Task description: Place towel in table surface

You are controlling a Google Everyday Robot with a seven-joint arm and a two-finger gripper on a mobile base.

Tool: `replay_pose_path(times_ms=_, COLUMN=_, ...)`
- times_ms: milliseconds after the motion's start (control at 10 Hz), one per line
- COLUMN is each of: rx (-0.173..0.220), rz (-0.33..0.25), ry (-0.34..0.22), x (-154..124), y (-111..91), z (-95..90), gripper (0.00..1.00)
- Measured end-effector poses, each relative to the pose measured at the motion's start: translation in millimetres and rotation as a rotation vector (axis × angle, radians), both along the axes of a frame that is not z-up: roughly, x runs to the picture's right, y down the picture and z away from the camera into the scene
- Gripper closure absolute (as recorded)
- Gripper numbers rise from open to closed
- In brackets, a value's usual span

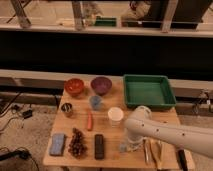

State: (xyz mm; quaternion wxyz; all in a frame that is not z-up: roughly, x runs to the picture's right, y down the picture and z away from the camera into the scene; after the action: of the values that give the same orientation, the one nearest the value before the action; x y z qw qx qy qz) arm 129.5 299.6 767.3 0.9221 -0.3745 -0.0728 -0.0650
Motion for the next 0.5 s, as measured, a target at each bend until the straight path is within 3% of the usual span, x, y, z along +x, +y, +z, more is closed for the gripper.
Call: replay_pose_path(times_ms=500, rx=0.042, rz=0.066, ry=-0.042, x=2, y=-49, z=-33.4, gripper=1.00)
